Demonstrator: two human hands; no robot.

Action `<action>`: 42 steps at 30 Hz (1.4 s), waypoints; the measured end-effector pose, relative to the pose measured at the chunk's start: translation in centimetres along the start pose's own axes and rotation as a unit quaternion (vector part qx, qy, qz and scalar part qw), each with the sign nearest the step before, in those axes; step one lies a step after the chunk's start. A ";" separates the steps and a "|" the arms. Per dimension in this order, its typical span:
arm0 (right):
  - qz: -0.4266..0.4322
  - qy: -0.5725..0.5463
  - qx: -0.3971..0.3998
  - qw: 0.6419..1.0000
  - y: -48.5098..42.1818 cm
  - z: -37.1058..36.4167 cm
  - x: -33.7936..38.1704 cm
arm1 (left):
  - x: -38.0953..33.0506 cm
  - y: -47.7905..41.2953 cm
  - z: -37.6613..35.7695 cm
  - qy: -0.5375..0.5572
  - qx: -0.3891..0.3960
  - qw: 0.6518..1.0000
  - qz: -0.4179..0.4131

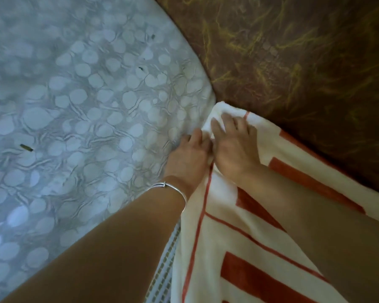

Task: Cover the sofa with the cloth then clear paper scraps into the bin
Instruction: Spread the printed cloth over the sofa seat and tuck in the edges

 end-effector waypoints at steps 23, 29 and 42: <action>0.309 -0.001 0.186 0.933 16.2 2.8 7.1 | -1.3 27.3 0.4 0.218 0.316 0.860 0.335; 0.173 -0.124 0.083 0.974 16.7 3.5 4.9 | -2.6 34.8 -0.7 0.552 0.374 0.618 0.416; 0.192 0.015 0.015 0.981 18.3 3.6 5.7 | -0.2 37.9 -1.5 0.132 0.100 0.928 0.335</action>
Point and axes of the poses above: each hand's wrist, its own y-axis away from the middle knuckle, its own z-axis out of the back of the hand, x = y × z, the point moved 4 cm from there along -y, towards the middle knuckle, and after that the axes turned 4 degrees about -z, right-handed, at the moved point
